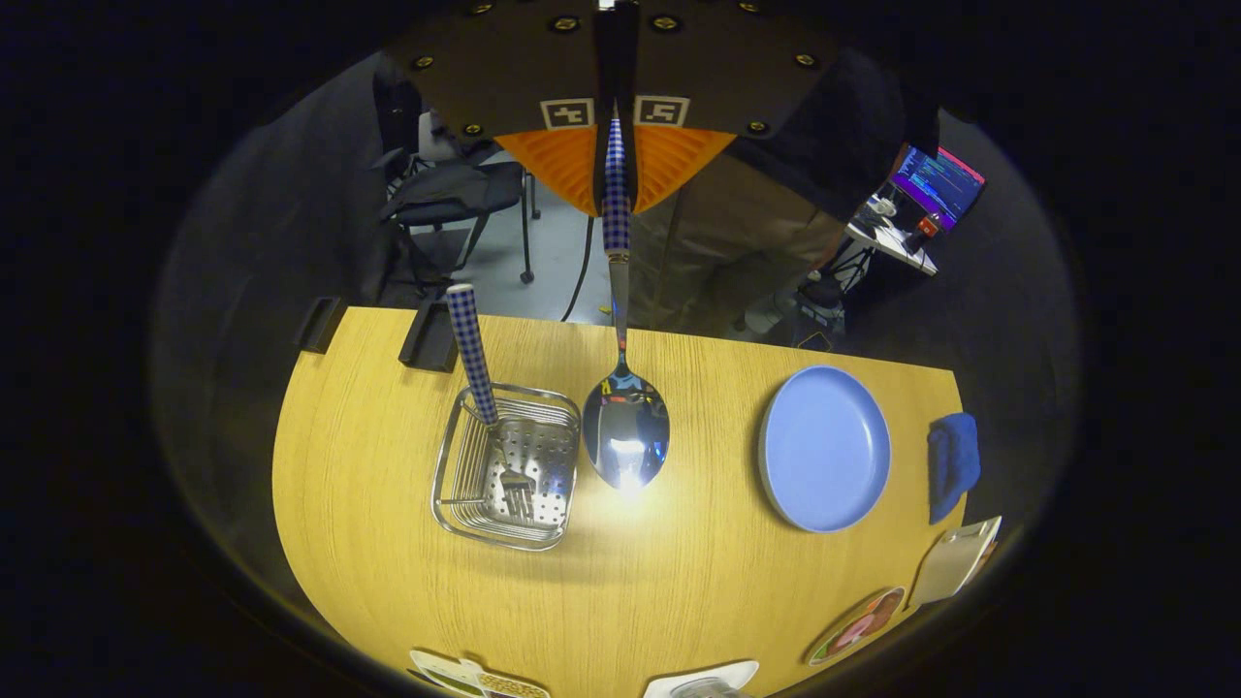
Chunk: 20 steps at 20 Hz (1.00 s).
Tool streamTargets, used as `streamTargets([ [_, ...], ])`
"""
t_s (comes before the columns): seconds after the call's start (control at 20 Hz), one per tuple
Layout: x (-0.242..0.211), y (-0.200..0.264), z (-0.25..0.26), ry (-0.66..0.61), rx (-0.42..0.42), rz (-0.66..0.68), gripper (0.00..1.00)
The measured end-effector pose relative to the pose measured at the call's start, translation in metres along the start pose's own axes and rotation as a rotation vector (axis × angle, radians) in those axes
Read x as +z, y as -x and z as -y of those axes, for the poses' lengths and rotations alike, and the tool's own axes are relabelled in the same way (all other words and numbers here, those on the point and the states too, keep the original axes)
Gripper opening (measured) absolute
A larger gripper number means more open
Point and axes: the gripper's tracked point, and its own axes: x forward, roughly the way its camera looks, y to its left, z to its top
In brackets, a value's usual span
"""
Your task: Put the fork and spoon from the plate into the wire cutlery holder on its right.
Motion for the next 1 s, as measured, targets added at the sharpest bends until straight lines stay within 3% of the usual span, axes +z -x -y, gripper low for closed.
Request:
streamTargets([
  [1.0, 0.024, -0.013, 0.037, -0.116, 0.006, -0.048, 0.01],
])
